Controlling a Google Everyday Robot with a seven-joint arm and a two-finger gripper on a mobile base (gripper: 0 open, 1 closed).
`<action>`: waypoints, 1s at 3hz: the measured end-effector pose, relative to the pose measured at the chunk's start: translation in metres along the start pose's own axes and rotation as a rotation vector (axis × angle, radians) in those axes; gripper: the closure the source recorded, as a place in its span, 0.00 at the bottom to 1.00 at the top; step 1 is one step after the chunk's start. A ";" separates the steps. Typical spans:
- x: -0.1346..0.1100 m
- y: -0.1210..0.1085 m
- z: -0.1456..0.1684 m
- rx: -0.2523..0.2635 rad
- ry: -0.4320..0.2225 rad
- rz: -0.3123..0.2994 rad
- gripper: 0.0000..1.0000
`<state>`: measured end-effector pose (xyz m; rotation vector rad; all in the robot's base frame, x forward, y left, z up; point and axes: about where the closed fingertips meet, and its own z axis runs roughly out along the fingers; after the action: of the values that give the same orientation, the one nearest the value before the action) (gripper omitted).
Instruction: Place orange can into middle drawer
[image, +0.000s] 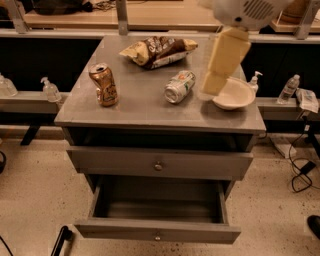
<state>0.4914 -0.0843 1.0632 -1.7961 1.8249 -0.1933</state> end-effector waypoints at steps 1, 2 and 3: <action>-0.037 -0.025 0.071 -0.055 -0.040 -0.012 0.00; -0.067 -0.036 0.123 -0.096 -0.081 0.024 0.00; -0.067 -0.038 0.125 -0.090 -0.086 0.026 0.00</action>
Offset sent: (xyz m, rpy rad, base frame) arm 0.1294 0.1446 -0.1264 0.5588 0.1043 -0.0891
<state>0.5810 0.0116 0.9972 -1.8115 1.8215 -0.0231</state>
